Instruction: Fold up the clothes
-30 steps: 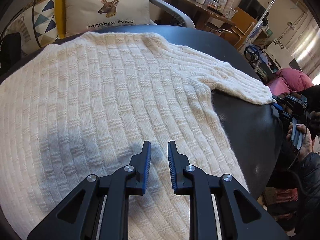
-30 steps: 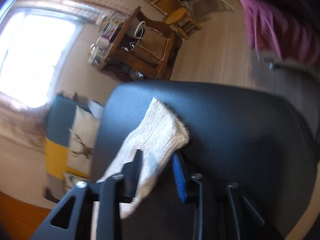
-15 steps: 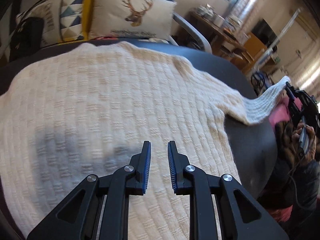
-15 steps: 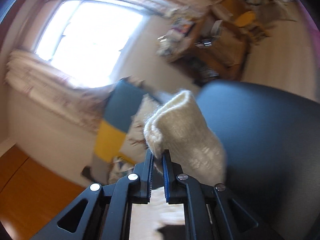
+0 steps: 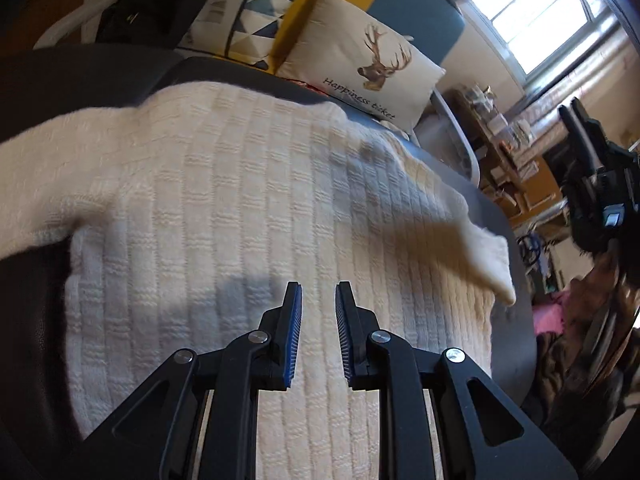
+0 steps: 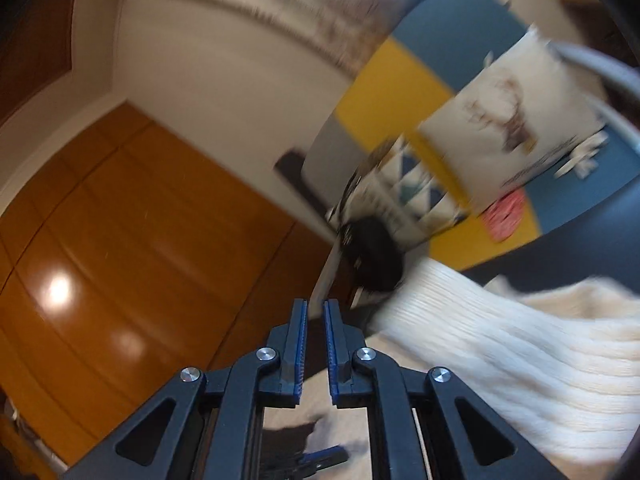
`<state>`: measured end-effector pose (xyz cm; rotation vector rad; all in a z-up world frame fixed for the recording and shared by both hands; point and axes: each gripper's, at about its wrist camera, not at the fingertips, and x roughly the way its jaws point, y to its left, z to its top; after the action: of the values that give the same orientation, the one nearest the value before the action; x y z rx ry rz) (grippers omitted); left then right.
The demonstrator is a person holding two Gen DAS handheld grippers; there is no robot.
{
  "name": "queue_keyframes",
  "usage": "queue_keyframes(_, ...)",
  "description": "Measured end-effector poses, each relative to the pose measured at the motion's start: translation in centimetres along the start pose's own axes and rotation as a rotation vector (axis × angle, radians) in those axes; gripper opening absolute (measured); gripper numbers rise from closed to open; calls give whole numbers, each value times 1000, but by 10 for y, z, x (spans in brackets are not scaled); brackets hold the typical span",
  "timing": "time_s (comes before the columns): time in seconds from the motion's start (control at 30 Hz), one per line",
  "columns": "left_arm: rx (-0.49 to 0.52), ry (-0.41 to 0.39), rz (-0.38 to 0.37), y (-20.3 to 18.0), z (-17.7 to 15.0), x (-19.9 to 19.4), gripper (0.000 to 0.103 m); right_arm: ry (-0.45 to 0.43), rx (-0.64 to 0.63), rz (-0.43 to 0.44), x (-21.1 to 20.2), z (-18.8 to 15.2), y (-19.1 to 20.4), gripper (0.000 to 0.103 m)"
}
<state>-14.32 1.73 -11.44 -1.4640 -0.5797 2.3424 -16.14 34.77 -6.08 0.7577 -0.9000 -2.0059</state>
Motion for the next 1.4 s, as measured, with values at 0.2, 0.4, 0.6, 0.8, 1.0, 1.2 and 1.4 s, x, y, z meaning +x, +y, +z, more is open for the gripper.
queue_keyframes(0.2, -104, 14, -38, 38, 15, 7, 19, 254, 19, 5, 99, -85, -4, 10)
queue_keyframes(0.4, -18, 26, -131, 19, 40, 15, 28, 255, 163, -106, 49, -104, -58, 27)
queue_keyframes(0.6, 29, 129, -257, -26, 73, 62, 47, 200, 200, -251, -30, -116, -92, 27)
queue_keyframes(0.8, -27, 235, -239, -43, 92, 114, 47, 131, 269, -333, -78, -117, -107, 28)
queue_keyframes(1.0, -103, 271, -249, -48, 95, 131, 47, 109, 291, -350, -93, -120, -119, 28)
queue_keyframes(1.2, -165, 252, -252, -48, 100, 139, 47, 108, 320, -365, -113, -128, -129, 28)
queue_keyframes(1.4, -74, 170, -184, -69, 96, 135, 4, 80, 342, -383, -128, -132, -136, 28)
